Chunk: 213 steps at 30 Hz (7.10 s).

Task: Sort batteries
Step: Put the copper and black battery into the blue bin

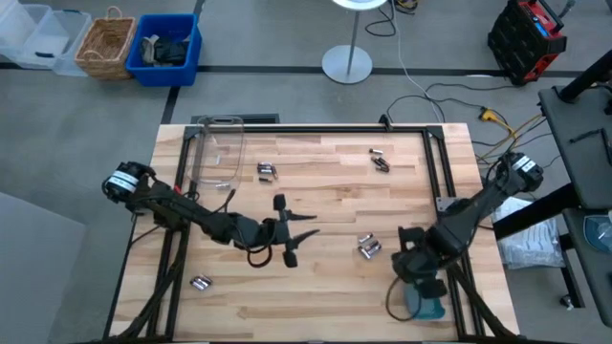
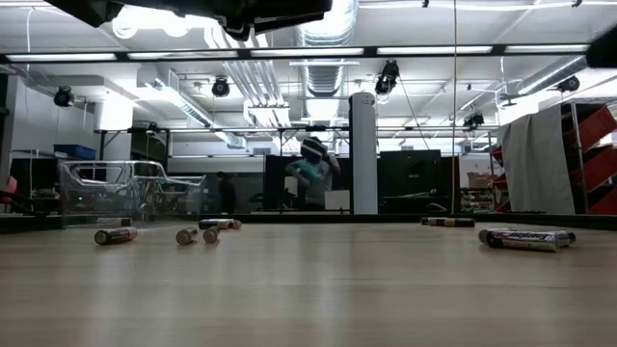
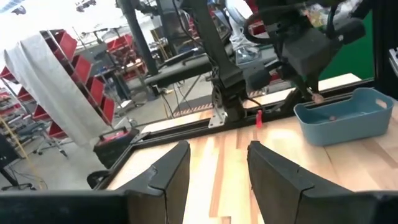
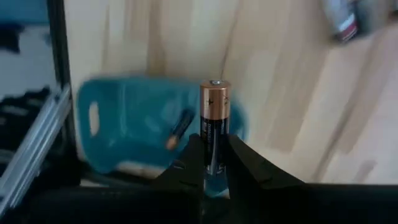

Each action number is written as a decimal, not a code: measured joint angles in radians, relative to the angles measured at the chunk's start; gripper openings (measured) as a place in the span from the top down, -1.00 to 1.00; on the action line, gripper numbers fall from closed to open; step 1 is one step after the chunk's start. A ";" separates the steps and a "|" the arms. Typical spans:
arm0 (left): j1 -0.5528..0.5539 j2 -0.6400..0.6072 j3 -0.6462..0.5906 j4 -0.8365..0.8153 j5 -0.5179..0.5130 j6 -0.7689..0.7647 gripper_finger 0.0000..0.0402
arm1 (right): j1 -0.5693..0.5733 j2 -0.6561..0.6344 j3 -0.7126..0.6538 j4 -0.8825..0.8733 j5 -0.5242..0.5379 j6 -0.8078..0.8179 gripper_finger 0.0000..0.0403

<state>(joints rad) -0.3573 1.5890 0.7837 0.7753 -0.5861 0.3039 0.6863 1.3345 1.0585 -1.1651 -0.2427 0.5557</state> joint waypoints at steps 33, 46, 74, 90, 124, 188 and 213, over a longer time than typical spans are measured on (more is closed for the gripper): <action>0.000 0.000 0.027 -0.049 -0.009 -0.042 0.29 | 0.116 0.004 0.042 0.127 0.388 0.196 0.89; -0.124 0.015 0.456 -1.293 -0.056 -0.701 0.29 | -0.124 0.004 0.096 0.202 0.610 -0.260 0.94; -0.343 0.030 0.472 -2.047 0.301 -1.776 0.29 | -0.321 0.006 0.004 0.447 0.602 -0.377 0.94; -0.342 0.029 0.356 -2.044 0.520 -1.911 0.29 | -0.321 0.006 -0.021 0.497 0.602 -0.384 0.94; -0.079 0.029 0.224 -1.773 0.203 -1.745 0.29 | -0.321 0.006 -0.033 0.495 0.602 -0.399 0.94; -0.076 0.176 0.139 -1.565 0.203 -1.805 0.66 | -0.320 0.006 -0.034 0.498 0.602 -0.400 0.94; -0.140 0.030 0.283 -1.587 0.098 -1.369 0.90 | -0.320 0.006 -0.067 0.662 0.602 -0.472 0.94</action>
<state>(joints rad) -0.4968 1.6188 1.0671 -0.8113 -0.4886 -1.0651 0.3660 1.3407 0.9911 -0.5033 0.3593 0.0833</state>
